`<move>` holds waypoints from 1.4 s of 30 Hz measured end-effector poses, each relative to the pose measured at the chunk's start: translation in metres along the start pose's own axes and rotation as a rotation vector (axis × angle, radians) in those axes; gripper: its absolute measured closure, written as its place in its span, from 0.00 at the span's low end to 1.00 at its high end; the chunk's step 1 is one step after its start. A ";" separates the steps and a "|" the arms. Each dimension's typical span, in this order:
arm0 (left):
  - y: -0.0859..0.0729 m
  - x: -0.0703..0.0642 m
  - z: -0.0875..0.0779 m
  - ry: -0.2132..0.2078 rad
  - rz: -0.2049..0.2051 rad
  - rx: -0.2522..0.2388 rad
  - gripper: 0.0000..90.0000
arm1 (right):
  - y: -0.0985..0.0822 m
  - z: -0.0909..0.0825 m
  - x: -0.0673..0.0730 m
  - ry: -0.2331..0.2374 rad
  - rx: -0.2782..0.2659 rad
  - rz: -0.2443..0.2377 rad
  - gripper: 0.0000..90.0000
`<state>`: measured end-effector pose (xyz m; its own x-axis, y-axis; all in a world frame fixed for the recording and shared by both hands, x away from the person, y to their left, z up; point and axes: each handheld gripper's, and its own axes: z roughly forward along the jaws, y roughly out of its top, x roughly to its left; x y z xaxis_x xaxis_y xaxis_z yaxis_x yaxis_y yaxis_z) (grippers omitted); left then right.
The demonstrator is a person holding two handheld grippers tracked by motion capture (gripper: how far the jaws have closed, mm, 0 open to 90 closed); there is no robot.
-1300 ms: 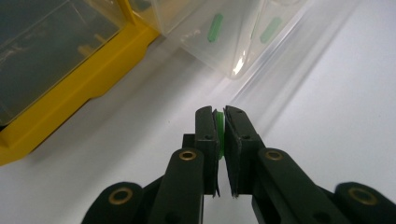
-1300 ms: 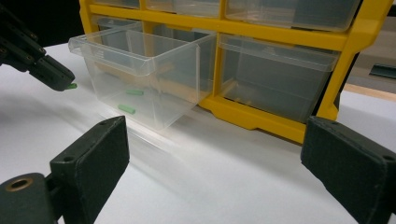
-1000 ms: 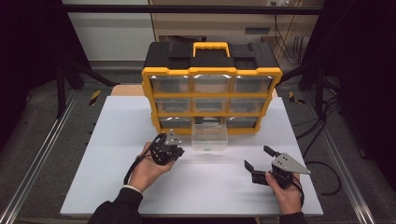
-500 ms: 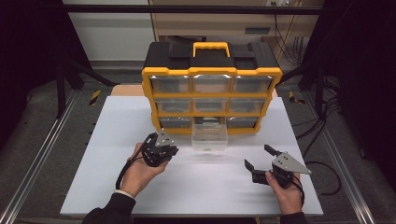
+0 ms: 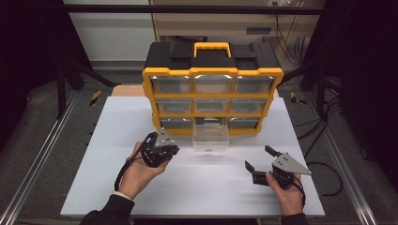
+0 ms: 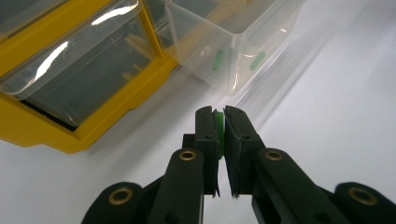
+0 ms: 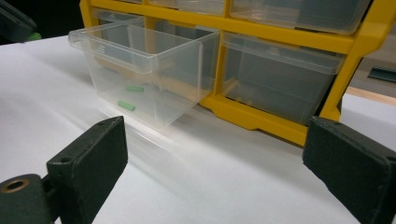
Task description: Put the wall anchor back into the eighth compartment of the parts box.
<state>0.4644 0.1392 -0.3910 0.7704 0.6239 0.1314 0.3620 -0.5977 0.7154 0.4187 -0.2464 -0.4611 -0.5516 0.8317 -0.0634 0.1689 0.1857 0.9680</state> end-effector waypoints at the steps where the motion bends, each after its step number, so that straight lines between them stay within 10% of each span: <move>1: 0.001 0.000 -0.001 0.000 0.014 0.007 0.93 | 0.000 0.000 0.000 -0.004 0.001 0.000 0.08; 42: 0.046 -0.002 -0.018 0.037 0.060 -0.039 0.93 | -0.001 0.002 0.003 0.017 0.013 -0.001 0.08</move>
<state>0.4701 0.1198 -0.3456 0.7697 0.6063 0.1998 0.2947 -0.6150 0.7314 0.4182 -0.2433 -0.4627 -0.5656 0.8224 -0.0605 0.1785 0.1938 0.9647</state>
